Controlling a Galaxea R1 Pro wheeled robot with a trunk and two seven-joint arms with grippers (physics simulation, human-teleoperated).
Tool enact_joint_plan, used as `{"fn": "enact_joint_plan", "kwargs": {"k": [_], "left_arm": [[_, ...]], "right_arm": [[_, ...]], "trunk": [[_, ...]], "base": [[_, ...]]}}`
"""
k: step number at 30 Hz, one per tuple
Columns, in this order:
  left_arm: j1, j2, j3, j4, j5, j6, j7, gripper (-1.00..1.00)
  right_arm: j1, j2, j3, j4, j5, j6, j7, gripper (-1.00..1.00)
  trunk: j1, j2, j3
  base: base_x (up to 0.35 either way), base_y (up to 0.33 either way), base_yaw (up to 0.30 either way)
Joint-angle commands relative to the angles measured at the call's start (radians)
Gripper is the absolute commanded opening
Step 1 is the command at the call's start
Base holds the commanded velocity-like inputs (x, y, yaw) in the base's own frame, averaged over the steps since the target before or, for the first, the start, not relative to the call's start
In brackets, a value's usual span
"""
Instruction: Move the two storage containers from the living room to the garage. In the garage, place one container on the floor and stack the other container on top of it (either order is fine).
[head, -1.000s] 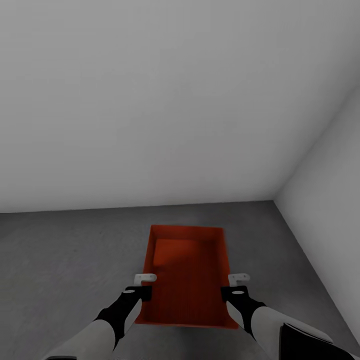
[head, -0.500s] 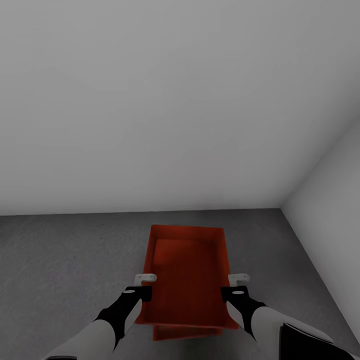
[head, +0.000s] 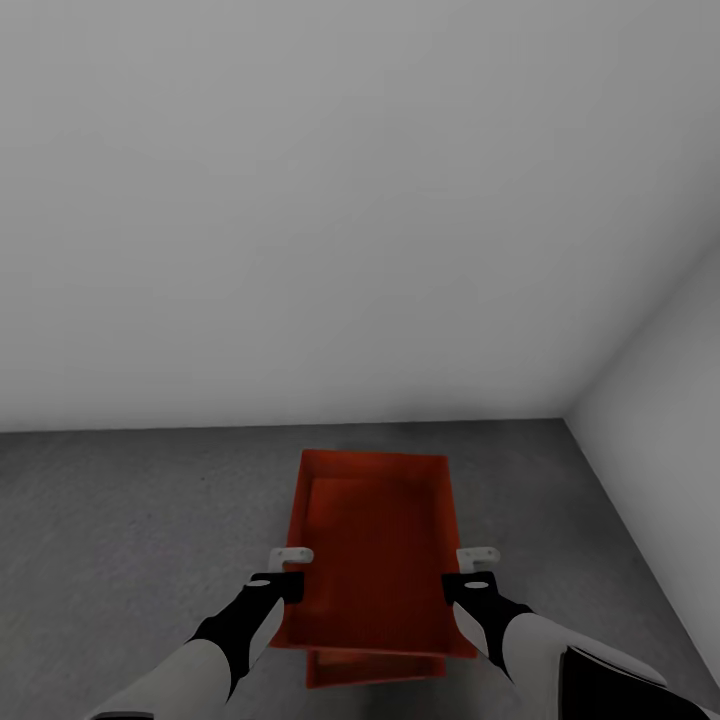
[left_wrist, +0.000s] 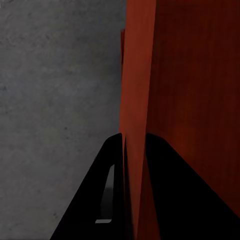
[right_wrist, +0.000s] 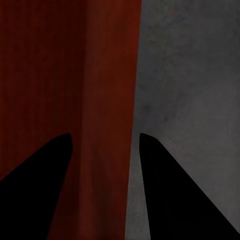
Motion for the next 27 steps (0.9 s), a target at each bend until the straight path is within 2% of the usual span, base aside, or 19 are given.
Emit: {"fn": "enact_joint_plan", "kwargs": {"k": [1, 12, 27], "left_arm": [[-0.001, 0.005, 0.025, -0.001, -0.010, 0.007, 0.001, -1.00], [-0.001, 0.005, 0.025, -0.002, -0.010, 0.007, 0.001, -1.00], [-0.001, 0.005, 0.027, -0.003, -0.008, 0.007, 0.001, -1.00]], "right_arm": [[-0.001, -0.001, 0.009, 0.008, 0.002, 0.000, -0.004, -1.00], [-0.001, -0.001, 0.009, 0.008, 0.002, 0.000, -0.003, -1.00], [-0.001, -0.001, 0.009, 0.008, 0.002, 0.000, -0.003, -1.00]], "trunk": [[0.001, -0.002, -0.001], [0.001, -0.002, -0.001], [0.001, -0.002, -0.001]], "base": [[0.000, 0.000, 0.150], [0.000, 0.000, 0.240], [0.056, 0.000, 0.020]]}}
